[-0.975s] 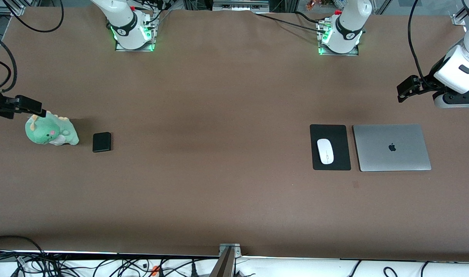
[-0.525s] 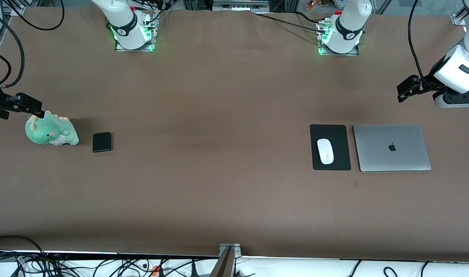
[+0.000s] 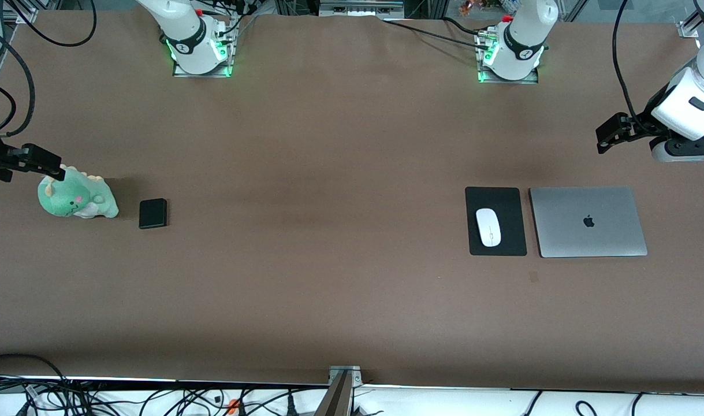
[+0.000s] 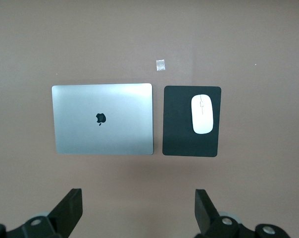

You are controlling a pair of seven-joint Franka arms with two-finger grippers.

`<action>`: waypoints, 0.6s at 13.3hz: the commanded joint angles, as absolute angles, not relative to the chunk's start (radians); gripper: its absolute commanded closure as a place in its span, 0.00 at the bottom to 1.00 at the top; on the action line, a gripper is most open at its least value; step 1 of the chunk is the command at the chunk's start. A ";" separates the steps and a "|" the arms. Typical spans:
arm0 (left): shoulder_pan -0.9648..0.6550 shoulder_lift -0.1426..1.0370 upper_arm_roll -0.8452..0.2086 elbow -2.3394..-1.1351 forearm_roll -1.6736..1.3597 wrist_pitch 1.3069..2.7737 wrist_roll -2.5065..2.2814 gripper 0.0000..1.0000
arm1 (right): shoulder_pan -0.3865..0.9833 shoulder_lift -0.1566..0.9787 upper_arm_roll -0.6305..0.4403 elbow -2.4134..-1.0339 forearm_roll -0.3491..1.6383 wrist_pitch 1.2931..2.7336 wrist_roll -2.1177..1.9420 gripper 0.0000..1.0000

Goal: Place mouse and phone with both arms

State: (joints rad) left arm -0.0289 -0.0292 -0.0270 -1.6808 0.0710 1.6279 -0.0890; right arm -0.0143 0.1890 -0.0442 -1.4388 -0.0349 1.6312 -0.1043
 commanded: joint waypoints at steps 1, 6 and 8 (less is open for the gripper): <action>-0.028 -0.046 -0.023 -1.689 0.043 1.618 -0.074 0.00 | -0.023 0.184 -0.034 -1.447 -0.035 1.651 -0.090 0.00; -0.029 -0.046 -0.025 -1.689 0.043 1.618 -0.075 0.00 | -0.021 0.172 -0.034 -1.447 -0.018 1.635 -0.094 0.00; -0.029 -0.046 -0.025 -1.689 0.043 1.618 -0.075 0.00 | -0.021 0.172 -0.035 -1.447 -0.018 1.635 -0.100 0.00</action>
